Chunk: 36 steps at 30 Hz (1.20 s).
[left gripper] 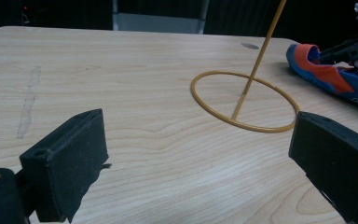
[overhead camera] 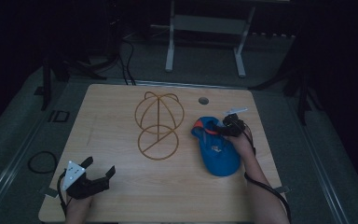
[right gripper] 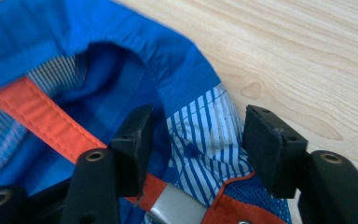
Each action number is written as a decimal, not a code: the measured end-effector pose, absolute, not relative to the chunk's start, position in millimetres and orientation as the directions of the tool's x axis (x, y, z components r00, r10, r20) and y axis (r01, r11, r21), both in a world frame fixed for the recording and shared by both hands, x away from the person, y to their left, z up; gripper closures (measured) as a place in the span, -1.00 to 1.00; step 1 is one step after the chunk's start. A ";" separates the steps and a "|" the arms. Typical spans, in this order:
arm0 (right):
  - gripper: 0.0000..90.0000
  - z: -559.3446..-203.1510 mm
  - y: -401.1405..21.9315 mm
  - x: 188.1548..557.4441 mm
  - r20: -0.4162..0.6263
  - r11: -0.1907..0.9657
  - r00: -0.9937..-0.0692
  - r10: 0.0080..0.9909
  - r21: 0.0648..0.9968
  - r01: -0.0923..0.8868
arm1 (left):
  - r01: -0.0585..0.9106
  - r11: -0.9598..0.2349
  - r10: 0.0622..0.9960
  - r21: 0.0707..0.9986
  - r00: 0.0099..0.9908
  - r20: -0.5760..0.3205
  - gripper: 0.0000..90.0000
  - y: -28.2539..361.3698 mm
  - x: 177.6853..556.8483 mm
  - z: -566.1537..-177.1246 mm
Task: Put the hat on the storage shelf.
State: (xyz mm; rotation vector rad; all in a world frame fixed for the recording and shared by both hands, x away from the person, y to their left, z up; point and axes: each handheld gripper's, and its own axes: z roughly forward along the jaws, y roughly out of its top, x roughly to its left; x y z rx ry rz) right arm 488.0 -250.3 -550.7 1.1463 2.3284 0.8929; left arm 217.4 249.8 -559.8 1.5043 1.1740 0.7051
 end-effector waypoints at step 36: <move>0.97 -497.1 -253.7 429.3 -0.064 0.380 -0.579 0.813 0.812 0.443 | 0.301 0.000 0.932 0.954 0.346 -0.109 -0.90 245.8 215.0 -557.3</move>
